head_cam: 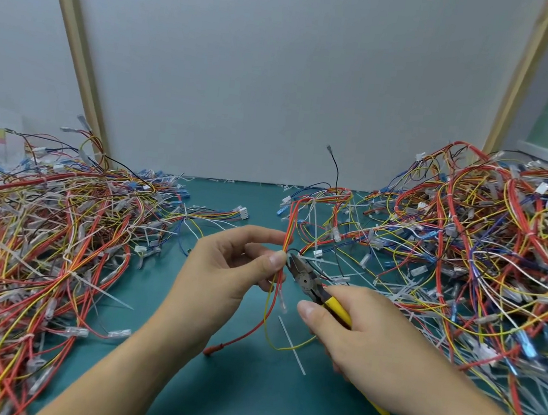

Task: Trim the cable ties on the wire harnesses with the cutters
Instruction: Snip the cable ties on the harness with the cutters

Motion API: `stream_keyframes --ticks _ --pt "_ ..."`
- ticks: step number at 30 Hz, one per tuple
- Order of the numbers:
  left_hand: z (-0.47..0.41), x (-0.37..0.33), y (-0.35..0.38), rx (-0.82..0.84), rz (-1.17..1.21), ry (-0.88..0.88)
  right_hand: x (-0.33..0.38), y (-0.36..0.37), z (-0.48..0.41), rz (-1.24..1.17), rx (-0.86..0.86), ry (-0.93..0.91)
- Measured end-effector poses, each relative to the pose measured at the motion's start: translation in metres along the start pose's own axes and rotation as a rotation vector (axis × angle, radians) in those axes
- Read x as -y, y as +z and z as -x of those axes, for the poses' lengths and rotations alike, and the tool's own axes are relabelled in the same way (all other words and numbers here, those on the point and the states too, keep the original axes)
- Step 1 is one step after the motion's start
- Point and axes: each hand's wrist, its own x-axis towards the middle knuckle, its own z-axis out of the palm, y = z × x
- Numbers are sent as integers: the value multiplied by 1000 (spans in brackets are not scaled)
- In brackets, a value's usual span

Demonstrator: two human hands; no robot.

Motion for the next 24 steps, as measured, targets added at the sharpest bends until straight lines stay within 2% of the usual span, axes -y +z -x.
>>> stream_keyframes --ticks 8,14,17,20,24 --pt "-1 0 -1 -21 35 -29 -2 -2 -3 -74 -2 52" --pt "-3 -1 -1 10 206 -158 -2 -1 -8 -463 -65 67" --pt "0 -3 2 132 237 -235 -5 -4 -12 -597 -213 32" --pt "6 -5 4 353 174 -262 -8 -9 -17 -611 -346 5" --pt "11 -8 5 633 53 -214 -14 -8 -20 -503 -352 21"
